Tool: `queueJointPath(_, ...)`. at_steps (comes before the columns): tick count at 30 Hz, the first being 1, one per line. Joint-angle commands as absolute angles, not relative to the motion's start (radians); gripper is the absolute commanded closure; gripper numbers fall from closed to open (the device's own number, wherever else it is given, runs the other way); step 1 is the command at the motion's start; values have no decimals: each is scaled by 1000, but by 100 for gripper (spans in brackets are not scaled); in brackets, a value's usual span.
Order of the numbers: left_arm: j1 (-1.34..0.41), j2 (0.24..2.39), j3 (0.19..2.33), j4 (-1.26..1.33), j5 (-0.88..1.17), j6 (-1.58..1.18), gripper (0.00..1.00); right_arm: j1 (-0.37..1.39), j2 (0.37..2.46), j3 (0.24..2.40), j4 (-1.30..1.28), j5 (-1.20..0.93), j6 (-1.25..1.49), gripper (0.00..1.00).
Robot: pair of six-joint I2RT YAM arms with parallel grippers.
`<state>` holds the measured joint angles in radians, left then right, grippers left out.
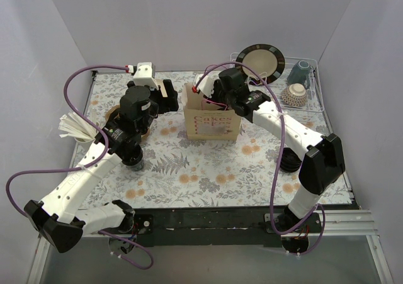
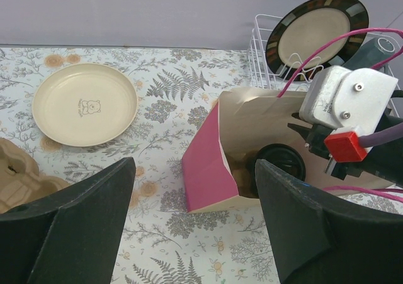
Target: Pack the takeout coffee
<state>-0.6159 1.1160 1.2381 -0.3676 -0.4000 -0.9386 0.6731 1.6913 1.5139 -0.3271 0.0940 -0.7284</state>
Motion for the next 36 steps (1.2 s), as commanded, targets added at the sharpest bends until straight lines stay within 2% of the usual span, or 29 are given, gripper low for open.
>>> queueJointPath(1, -609, 1085, 1238, -387, -410, -934, 23, 664, 1686, 1588, -276, 86, -703, 77)
queueJointPath(23, -609, 1081, 1241, -413, -388, -936, 21, 658, 1654, 1657, -273, 74, -637, 77)
queueJointPath(34, -609, 1092, 1278, -468, -382, -956, 16, 660, 1585, 1666, -270, 89, -517, 76)
queueJointPath(36, -609, 1103, 1302, -498, -397, -972, 14, 660, 1571, 1690, -279, 121, -467, 74)
